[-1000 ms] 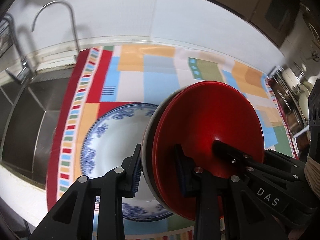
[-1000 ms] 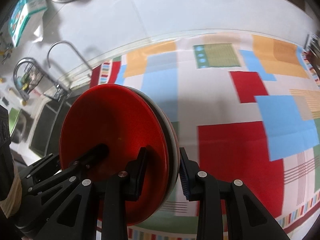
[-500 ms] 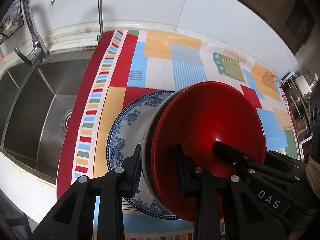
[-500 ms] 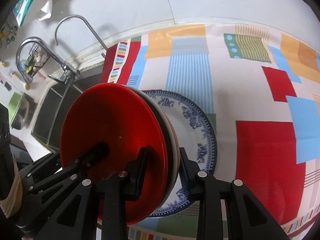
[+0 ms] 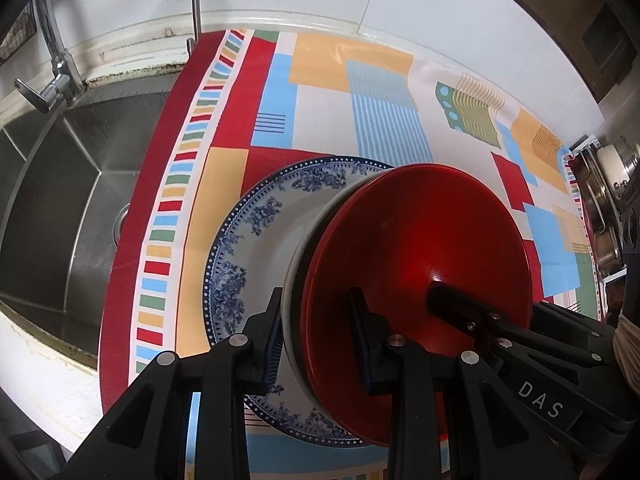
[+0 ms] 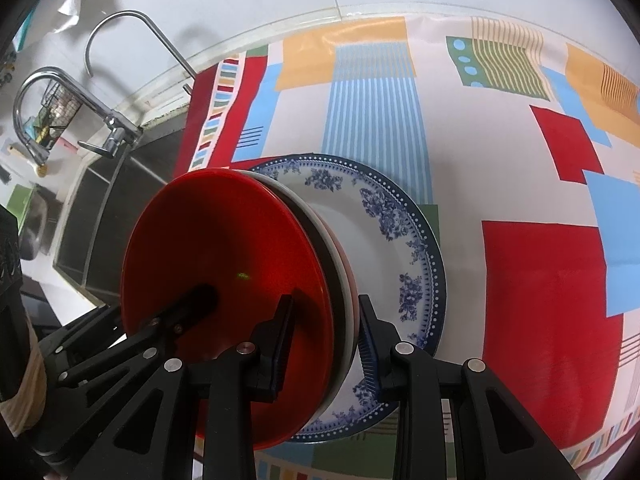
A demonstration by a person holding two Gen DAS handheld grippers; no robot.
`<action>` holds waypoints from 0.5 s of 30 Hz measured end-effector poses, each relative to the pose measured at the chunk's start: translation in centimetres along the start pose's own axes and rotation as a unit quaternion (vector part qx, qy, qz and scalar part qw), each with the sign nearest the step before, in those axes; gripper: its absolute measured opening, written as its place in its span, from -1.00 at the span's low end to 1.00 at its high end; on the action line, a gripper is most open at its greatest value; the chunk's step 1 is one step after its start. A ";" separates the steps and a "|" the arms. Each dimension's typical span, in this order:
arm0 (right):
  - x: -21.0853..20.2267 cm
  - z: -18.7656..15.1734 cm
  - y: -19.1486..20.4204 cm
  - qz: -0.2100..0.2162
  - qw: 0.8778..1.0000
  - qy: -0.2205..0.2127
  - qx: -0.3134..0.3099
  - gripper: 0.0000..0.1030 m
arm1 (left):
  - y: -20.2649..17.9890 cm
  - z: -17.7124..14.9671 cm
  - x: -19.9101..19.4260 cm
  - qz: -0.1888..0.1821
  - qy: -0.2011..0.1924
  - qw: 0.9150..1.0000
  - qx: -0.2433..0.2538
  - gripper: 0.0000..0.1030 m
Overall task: Organize plates and bowls
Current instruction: 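Lift the bowl stack and carry it over the blue-and-white plate stack, then lower the bowl stack onto the plates and open both grippers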
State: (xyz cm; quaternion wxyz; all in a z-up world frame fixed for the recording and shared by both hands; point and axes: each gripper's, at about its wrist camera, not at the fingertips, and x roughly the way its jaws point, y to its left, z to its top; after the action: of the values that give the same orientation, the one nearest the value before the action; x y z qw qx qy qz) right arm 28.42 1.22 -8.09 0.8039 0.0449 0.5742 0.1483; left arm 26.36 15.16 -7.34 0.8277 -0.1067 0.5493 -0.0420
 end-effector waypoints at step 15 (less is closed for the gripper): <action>0.9 0.4 -0.3 0.007 1.000 0.002 0.009 -0.37 | 0.0 0.5 0.3 0.003 -0.012 1.000 0.017 -0.38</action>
State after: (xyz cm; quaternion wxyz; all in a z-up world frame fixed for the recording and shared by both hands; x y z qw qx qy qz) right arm 29.12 1.27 -8.88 0.8011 0.0556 0.5770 0.1492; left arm 26.90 15.19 -7.42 0.8358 -0.0916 0.5393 -0.0472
